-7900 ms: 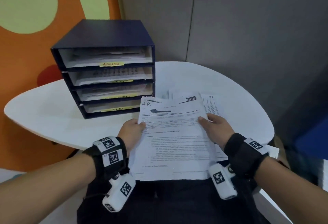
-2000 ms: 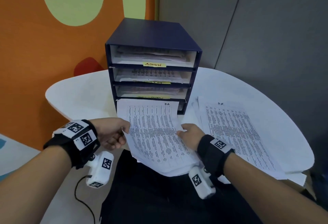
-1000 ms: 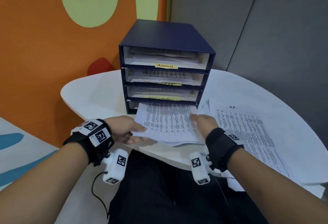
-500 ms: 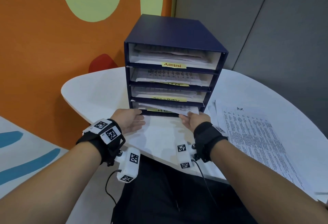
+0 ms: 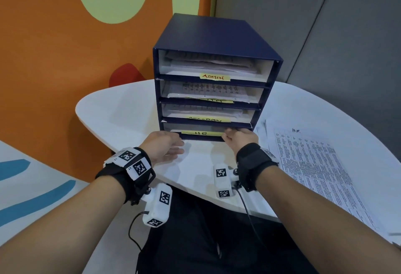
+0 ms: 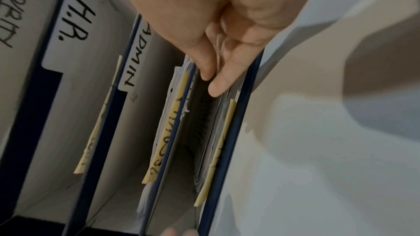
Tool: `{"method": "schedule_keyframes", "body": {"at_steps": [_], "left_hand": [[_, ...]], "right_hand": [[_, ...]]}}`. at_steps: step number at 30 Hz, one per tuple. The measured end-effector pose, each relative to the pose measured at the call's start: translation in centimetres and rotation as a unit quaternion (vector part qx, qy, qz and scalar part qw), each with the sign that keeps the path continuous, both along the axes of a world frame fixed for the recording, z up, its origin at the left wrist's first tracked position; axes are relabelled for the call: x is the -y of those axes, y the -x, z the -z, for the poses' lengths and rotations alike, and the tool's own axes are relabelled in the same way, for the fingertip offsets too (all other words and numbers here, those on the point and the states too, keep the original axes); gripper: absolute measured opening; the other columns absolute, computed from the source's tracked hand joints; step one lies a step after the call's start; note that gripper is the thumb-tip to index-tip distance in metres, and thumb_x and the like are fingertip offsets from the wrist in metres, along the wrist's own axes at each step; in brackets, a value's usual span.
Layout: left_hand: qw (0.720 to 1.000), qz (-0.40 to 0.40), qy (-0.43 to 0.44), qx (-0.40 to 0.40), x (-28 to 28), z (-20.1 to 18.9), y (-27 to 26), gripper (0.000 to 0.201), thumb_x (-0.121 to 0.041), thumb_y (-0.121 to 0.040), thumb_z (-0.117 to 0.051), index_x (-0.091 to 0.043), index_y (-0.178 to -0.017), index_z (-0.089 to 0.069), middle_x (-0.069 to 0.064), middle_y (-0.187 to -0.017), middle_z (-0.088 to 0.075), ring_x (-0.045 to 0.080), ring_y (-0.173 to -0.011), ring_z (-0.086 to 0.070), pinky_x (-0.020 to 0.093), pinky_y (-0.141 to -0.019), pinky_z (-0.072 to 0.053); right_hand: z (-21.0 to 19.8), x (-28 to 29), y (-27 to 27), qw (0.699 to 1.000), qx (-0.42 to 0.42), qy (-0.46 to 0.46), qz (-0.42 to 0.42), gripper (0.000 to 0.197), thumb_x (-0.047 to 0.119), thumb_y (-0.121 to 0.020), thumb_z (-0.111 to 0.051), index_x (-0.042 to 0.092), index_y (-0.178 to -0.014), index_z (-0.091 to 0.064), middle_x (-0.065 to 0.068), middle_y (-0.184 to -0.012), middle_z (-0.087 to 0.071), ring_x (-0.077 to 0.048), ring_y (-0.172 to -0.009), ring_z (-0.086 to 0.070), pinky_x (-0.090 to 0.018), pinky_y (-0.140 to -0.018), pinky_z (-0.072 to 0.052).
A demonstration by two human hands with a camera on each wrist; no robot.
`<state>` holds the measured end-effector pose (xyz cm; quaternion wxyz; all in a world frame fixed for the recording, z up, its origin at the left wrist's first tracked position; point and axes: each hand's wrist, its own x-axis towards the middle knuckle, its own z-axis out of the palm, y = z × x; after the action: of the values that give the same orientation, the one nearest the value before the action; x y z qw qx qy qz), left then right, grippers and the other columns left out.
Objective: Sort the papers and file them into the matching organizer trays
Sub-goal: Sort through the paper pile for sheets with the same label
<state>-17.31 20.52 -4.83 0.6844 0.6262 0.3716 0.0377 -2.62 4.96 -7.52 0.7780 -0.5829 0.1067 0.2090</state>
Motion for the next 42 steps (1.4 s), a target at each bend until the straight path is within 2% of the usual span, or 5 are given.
{"method": "schedule_keyframes", "body": {"at_steps": [19, 25, 35, 39, 42], "left_hand": [[0.960, 0.234, -0.154, 0.013, 13.0, -1.3, -2.6, 0.024, -0.016, -0.093, -0.063, -0.016, -0.116, -0.060, 0.005, -0.110, -0.070, 0.020, -0.089, -0.072, 0.035, -0.082, -0.056], [0.969, 0.223, -0.090, -0.055, 20.2, -0.1, -7.2, 0.054, -0.020, -0.088, -0.069, -0.015, -0.136, -0.045, 0.008, -0.124, -0.057, 0.022, -0.105, -0.057, 0.038, -0.098, -0.051], [0.990, 0.109, -0.061, -0.062, 24.6, 0.9, -10.8, 0.079, -0.025, -0.060, -0.076, -0.008, -0.133, -0.051, 0.021, -0.133, -0.056, 0.037, -0.117, -0.059, 0.044, -0.089, -0.056], [0.991, 0.119, -0.034, -0.046, 24.8, 0.3, -10.0, 0.039, -0.015, -0.078, -0.075, 0.000, -0.110, -0.059, 0.016, -0.084, -0.062, 0.024, -0.059, -0.057, 0.028, -0.056, -0.053], [0.990, 0.132, -0.032, -0.036, 24.9, 0.6, -9.4, 0.036, -0.011, -0.082, -0.075, -0.009, -0.112, -0.056, 0.013, -0.094, -0.066, 0.027, -0.076, -0.067, 0.041, -0.079, -0.059]], "right_hand": [[-3.3, 28.6, -2.1, 0.924, 0.081, 0.373, -0.011, 0.025, 0.003, -0.087, -0.064, 0.000, -0.112, -0.065, -0.019, -0.107, -0.066, -0.022, -0.077, -0.058, -0.020, -0.056, -0.046], [-1.6, 31.5, -1.0, 0.835, 0.061, 0.536, -0.110, 0.070, 0.023, -0.086, -0.067, 0.006, -0.145, -0.034, -0.015, -0.144, -0.043, -0.029, -0.125, -0.048, -0.029, -0.096, -0.040], [-1.6, 30.9, 0.0, 0.855, 0.046, 0.511, -0.080, 0.038, 0.016, -0.082, -0.065, 0.002, -0.117, -0.060, -0.013, -0.114, -0.065, -0.029, -0.104, -0.062, -0.030, -0.083, -0.050], [-1.7, 31.4, 0.1, 0.889, 0.051, 0.453, -0.030, 0.038, 0.015, -0.082, -0.070, 0.002, -0.116, -0.059, -0.013, -0.110, -0.064, -0.030, -0.100, -0.062, -0.031, -0.081, -0.049], [-1.4, 31.4, -0.4, 0.902, 0.057, 0.429, -0.016, 0.035, 0.017, -0.079, -0.074, 0.006, -0.110, -0.062, -0.011, -0.106, -0.068, -0.026, -0.095, -0.065, -0.031, -0.082, -0.053]]}}
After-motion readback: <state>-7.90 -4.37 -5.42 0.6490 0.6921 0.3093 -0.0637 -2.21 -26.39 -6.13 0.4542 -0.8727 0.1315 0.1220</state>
